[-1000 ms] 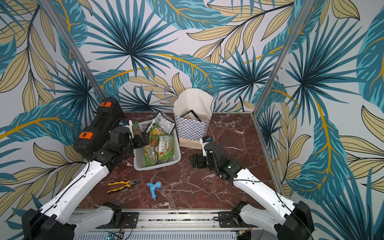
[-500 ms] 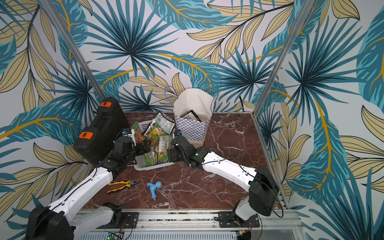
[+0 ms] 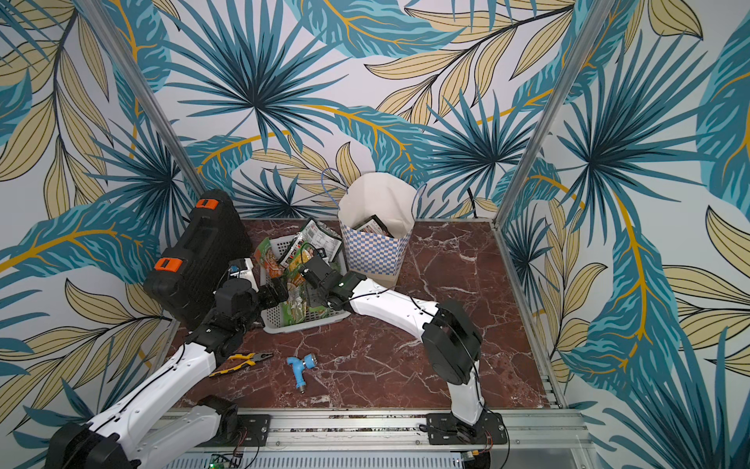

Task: Place the condiment packets inside the bag
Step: Pick up the condiment packet from the storage box.

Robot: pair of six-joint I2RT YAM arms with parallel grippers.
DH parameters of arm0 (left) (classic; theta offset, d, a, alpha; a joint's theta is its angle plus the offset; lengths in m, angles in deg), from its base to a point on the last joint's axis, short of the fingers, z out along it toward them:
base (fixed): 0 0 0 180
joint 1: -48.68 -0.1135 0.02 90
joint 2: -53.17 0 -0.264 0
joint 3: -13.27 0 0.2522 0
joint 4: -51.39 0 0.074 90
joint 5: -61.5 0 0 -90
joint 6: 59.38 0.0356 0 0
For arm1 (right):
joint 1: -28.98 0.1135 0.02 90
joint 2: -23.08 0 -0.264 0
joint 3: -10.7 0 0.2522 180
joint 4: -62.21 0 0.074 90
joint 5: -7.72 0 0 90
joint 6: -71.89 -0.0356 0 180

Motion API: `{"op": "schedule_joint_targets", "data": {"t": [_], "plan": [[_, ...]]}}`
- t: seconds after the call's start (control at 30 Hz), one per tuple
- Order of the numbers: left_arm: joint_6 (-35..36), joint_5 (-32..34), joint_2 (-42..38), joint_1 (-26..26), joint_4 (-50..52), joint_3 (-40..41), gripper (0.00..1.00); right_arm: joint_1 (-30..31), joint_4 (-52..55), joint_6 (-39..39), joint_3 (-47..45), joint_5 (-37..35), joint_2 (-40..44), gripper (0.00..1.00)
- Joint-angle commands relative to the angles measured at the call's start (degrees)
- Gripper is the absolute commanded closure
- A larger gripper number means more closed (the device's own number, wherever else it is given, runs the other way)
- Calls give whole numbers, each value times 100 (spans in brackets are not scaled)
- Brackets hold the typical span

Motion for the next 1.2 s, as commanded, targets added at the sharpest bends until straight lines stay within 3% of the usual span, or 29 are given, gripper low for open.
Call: {"op": "schedule_joint_targets", "data": {"t": [0.0, 0.2, 0.33, 0.5, 0.73, 1.17], "plan": [[-89, 79, -68, -23, -217, 160, 0, 33, 413, -98, 338, -164, -343, 30], [-104, 99, -15, -28, -260, 187, 0, 36, 775, -90, 818, -393, -893, 29], [-98, 117, 12, -23, -266, 195, 0, 46, 971, -94, 887, -616, -933, 48], [-126, 58, 71, -25, -310, 195, 0, 77, 891, -47, 702, -618, -537, 61], [-156, -45, 158, -24, -369, 194, 0, 105, 796, -32, 248, -787, 151, 100], [-29, -1216, 805, 3, -774, -18, 0, 111, 419, 756, -74, -705, 1576, 100]]}}
